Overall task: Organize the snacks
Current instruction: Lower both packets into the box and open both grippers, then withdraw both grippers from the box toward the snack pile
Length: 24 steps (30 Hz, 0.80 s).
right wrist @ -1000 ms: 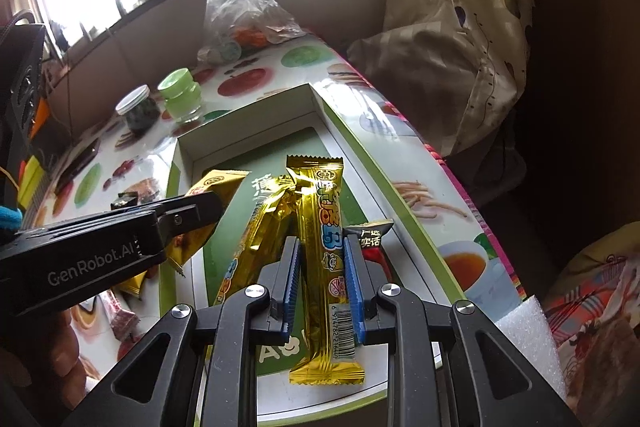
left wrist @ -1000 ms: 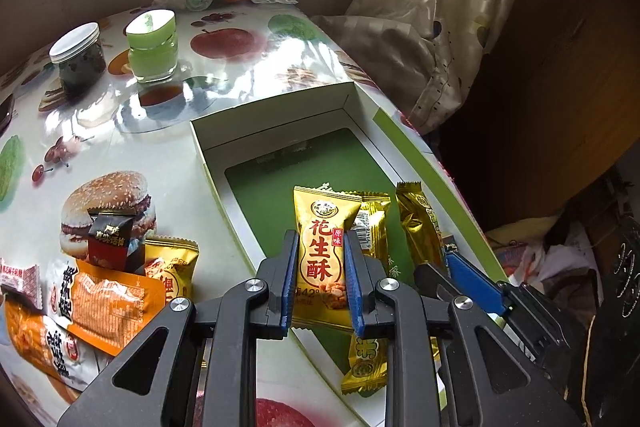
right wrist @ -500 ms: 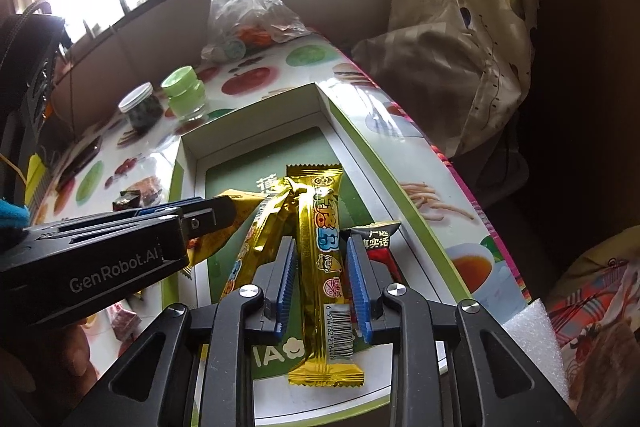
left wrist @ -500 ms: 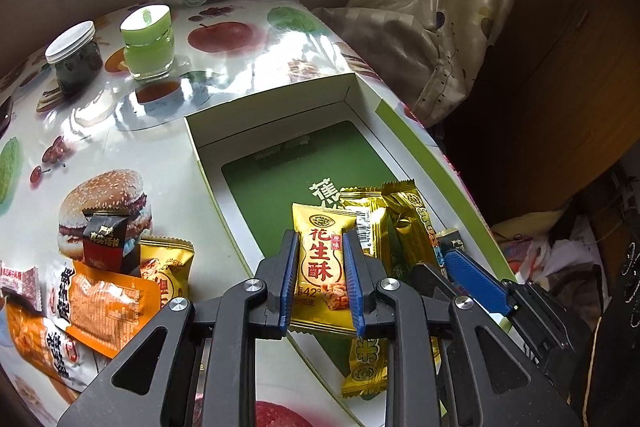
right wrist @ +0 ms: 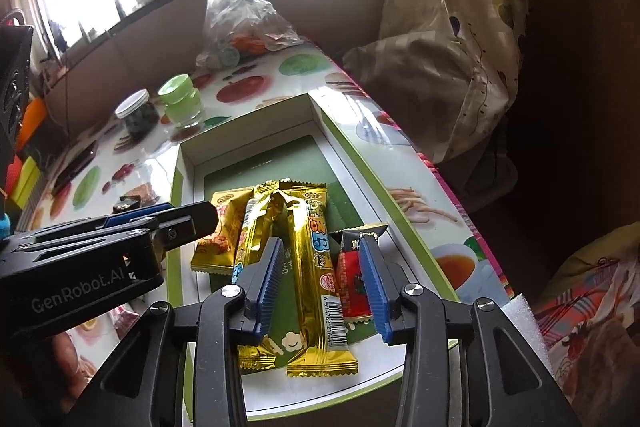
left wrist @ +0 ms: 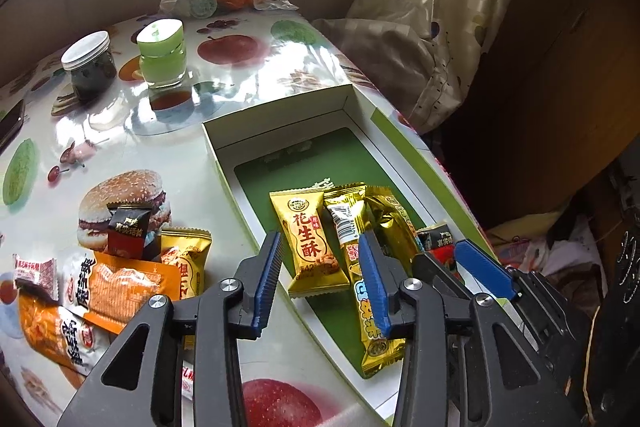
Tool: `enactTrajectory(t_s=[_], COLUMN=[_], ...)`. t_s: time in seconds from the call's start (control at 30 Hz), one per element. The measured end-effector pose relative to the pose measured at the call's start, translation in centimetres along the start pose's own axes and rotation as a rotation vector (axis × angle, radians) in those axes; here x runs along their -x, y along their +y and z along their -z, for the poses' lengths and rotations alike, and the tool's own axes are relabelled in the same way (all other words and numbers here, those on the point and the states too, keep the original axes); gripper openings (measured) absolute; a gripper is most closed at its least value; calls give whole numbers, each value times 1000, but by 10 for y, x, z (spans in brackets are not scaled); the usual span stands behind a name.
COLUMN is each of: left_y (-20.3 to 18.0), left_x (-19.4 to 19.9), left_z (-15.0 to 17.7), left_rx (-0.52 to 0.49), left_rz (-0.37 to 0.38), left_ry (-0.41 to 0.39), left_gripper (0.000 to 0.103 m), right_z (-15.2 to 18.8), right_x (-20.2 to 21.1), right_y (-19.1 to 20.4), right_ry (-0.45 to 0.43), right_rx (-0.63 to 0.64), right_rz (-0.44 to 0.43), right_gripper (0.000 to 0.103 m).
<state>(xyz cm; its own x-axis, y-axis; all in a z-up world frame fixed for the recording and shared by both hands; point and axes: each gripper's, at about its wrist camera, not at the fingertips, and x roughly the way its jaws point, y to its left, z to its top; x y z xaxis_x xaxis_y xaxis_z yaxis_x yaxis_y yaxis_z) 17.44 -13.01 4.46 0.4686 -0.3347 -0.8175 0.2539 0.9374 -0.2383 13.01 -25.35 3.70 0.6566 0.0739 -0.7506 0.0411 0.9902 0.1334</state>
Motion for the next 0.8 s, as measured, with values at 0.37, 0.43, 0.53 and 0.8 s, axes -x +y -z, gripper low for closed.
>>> enactTrajectory(t_s=[0.37,0.43,0.53,0.8], left_y=[9,12,18,36], left_x=[36,43,52,74], left_z=[20,24,30,47], left_rx=[-16,-17,-12,-3], left_rz=[-61,-80,-99,-154], left_ry=[-79,-93,-111,-150], left_gripper=[41,41,41,41], right_z=[6,8,11,16], right_x=[20,22,26,37], right_y=[15,19,25,44], right_ry=[-43,-43,-48,-64], right_rx=[30,36,44,70], right_rz=[-13,-17,-28,-67], right_gripper=[42,42,42,43])
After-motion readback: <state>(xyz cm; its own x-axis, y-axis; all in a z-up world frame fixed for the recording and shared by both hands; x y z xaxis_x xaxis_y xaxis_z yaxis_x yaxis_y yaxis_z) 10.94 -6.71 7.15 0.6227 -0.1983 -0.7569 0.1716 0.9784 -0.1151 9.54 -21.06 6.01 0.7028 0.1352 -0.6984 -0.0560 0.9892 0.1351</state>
